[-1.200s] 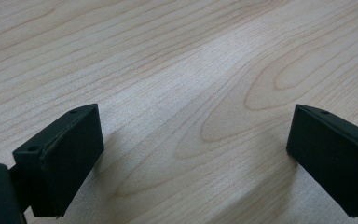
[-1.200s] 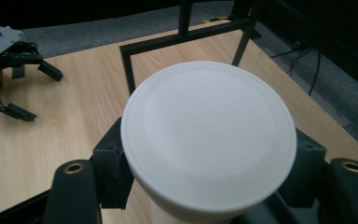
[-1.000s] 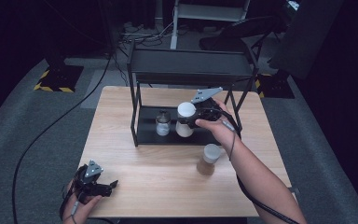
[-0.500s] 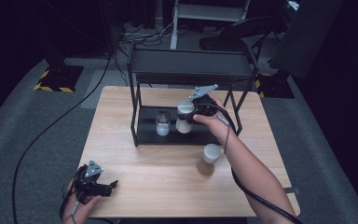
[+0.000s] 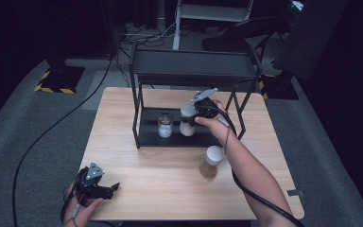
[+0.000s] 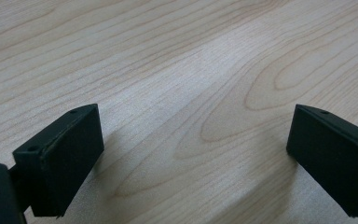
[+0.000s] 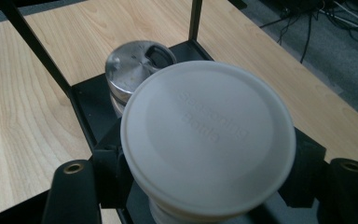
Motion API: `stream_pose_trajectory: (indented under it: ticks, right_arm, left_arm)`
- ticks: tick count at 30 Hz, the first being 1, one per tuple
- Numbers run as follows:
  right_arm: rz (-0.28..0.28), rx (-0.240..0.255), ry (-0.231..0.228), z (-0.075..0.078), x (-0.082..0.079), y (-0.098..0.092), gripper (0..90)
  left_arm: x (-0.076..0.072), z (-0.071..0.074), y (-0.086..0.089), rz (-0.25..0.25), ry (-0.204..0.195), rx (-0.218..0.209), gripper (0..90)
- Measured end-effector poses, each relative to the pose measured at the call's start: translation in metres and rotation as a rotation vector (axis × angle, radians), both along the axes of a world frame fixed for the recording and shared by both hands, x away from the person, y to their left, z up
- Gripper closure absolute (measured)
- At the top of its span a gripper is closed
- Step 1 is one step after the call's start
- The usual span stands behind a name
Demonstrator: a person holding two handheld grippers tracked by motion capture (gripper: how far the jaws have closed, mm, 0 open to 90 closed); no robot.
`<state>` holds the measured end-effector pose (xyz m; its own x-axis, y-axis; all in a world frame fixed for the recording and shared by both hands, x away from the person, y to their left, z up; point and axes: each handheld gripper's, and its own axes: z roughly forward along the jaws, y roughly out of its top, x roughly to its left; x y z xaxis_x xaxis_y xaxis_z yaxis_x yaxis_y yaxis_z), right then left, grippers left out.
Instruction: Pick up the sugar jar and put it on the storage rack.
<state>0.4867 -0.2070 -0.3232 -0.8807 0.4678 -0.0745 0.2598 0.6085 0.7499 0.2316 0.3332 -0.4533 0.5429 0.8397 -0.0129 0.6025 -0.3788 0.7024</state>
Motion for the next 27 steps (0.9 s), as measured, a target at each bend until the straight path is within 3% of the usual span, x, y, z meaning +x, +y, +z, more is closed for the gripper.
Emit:
stream_pose_trajectory:
  ticks: [12,24,26,27]
  right_arm:
    - [-0.007,-0.011,0.032,-0.016,0.006,0.004,33.4]
    - [-0.008,0.007,0.054,-0.019,0.012,-0.005,32.9]
    - [-0.005,0.0,0.05,-0.018,0.011,-0.004,31.7]
    - [0.001,-0.01,0.041,-0.017,0.009,-0.003,26.4]
  left_arm:
    - [0.0,0.0,0.0,0.0,0.0,0.0,3.2]
    - [0.0,0.0,0.0,0.0,0.0,0.0,3.2]
    - [0.0,0.0,0.0,0.0,0.0,0.001,3.2]
    - [0.0,0.0,0.0,0.0,0.0,0.0,3.2]
